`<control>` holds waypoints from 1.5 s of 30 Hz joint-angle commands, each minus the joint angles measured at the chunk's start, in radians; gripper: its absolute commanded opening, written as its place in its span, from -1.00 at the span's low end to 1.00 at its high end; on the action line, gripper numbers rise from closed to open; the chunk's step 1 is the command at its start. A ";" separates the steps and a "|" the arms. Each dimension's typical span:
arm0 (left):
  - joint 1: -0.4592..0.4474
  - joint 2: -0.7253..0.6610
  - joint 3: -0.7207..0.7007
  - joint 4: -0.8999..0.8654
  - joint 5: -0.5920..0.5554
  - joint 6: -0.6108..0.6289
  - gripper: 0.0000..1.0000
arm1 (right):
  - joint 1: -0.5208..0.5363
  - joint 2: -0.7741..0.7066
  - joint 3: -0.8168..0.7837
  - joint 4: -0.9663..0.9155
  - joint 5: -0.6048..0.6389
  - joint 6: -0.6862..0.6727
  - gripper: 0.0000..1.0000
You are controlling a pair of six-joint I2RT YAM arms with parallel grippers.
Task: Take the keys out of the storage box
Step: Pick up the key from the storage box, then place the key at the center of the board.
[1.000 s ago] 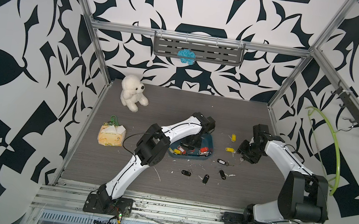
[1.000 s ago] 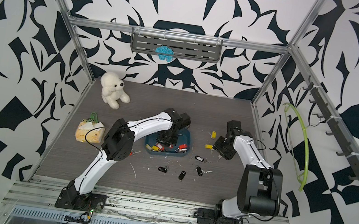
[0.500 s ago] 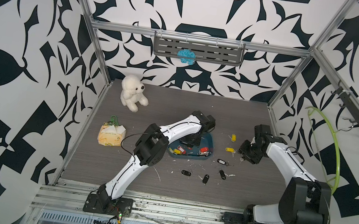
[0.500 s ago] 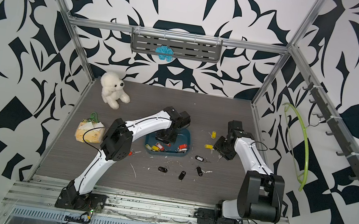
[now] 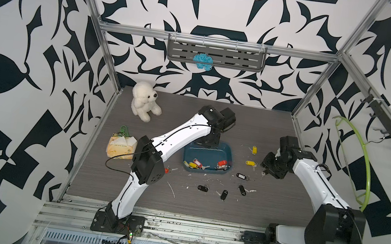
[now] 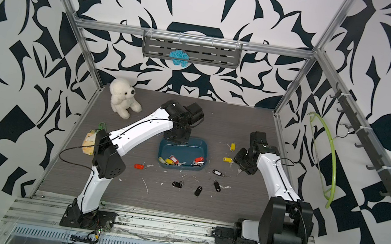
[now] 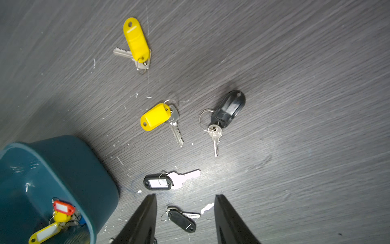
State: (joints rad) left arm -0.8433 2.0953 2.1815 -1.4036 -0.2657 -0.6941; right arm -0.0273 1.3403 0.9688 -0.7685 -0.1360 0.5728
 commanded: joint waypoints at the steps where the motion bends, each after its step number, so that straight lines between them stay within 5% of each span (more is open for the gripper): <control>1: 0.051 -0.114 -0.122 -0.025 0.023 -0.036 -1.00 | 0.024 -0.033 0.020 -0.029 -0.031 -0.006 0.00; 9: 0.199 -0.387 -0.533 0.058 0.078 -0.057 -1.00 | 0.189 0.033 0.125 -0.054 -0.005 0.000 0.00; 19: 0.339 -0.500 -0.887 0.176 0.174 -0.060 -1.00 | 0.391 0.227 0.283 -0.041 -0.014 0.042 0.00; 34: 0.429 -0.472 -1.080 0.279 0.217 -0.017 -1.00 | 0.532 0.492 0.551 -0.098 -0.080 0.009 0.08; 38: 0.431 -0.442 -1.093 0.300 0.210 -0.012 -0.42 | 0.573 0.587 0.634 -0.153 -0.090 -0.023 0.18; 40: 0.431 -0.431 -1.097 0.308 0.207 -0.012 0.08 | 0.582 0.619 0.666 -0.164 -0.089 -0.027 0.19; 43: 0.431 -0.432 -1.093 0.316 0.196 -0.012 0.52 | 0.586 0.645 0.678 -0.161 -0.094 -0.026 0.19; 44: 0.431 -0.434 -1.087 0.318 0.190 -0.012 0.92 | 0.586 0.652 0.679 -0.163 -0.096 -0.028 0.19; 45: 0.431 -0.437 -1.079 0.320 0.182 -0.010 1.00 | 0.586 0.660 0.678 -0.167 -0.097 -0.029 0.19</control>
State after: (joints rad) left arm -0.4179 1.6550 1.0912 -1.0866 -0.0662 -0.7067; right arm 0.5644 2.0129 1.6081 -0.8864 -0.2249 0.5613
